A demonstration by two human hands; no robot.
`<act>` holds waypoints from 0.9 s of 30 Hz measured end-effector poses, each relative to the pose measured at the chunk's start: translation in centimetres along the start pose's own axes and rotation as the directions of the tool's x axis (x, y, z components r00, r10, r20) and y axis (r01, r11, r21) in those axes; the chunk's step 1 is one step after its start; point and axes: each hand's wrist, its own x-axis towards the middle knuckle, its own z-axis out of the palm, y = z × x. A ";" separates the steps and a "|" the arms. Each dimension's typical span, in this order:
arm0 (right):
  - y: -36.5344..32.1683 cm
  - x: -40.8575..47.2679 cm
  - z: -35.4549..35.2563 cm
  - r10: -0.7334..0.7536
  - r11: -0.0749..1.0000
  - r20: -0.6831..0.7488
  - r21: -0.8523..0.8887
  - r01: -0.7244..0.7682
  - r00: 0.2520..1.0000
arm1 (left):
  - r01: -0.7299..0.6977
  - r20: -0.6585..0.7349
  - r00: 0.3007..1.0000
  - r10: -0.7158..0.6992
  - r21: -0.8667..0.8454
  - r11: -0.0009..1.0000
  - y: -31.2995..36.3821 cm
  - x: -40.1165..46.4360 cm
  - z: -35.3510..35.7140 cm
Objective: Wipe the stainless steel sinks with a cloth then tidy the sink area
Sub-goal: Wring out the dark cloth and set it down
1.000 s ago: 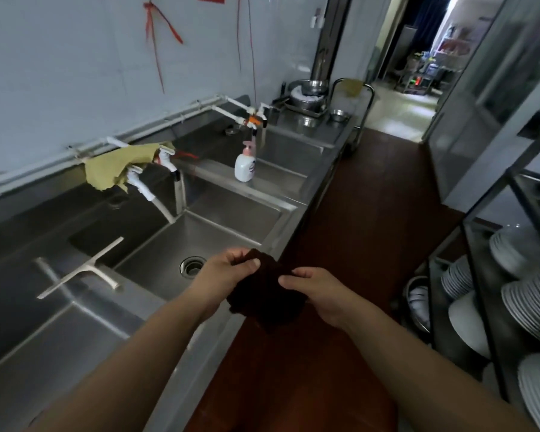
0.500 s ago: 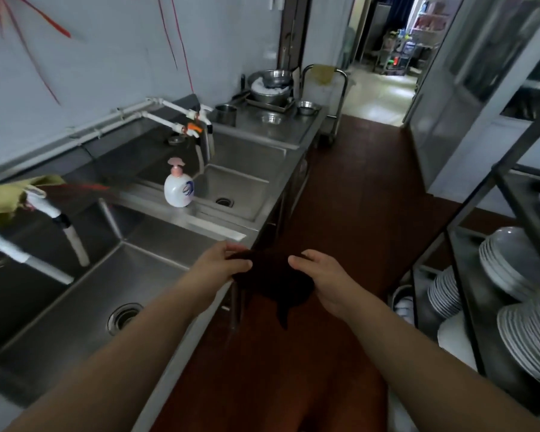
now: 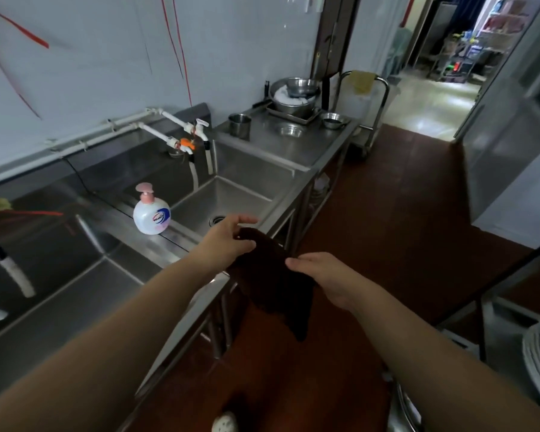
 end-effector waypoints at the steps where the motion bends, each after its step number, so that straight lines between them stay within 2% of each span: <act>1: -0.5 0.9 -0.7 -0.036 0.999 -0.020 0.018 0.037 0.999 | 0.021 -0.043 0.999 -0.021 0.019 1.000 -0.4 1.3 0.2; 5: -2.8 5.1 -3.0 -0.118 0.993 -0.079 0.024 0.120 0.990 | 0.186 -0.158 0.970 -0.182 0.010 0.982 -3.1 6.4 1.2; 7: -3.7 7.6 -4.1 -0.150 0.986 -0.153 0.045 0.158 0.977 | 0.238 -0.184 0.957 -0.227 0.043 0.970 -4.8 9.0 2.1; 10: -5.3 11.6 -5.9 -0.142 0.974 -0.230 0.138 0.177 0.963 | 0.256 -0.092 0.964 -0.251 0.044 0.966 -6.5 12.8 3.7; 14: -8.0 16.8 -8.2 -0.103 0.953 -0.250 0.254 0.167 0.963 | 0.245 0.050 0.969 -0.244 -0.022 0.969 -6.2 18.6 5.2; 20: -11.1 23.8 -11.2 -0.100 0.946 -0.300 0.267 0.184 0.949 | 0.320 0.091 0.947 -0.308 -0.202 0.925 -3.6 27.8 5.5; 23: -12.2 26.9 -12.4 -0.112 0.939 -0.308 0.279 0.202 0.945 | 0.349 0.161 0.935 -0.315 -0.275 0.896 -3.0 31.3 5.4; 27: -13.5 30.9 -14.3 -0.127 0.930 -0.264 0.304 0.208 0.956 | 0.352 0.170 0.935 -0.310 -0.369 0.860 -3.3 35.0 5.4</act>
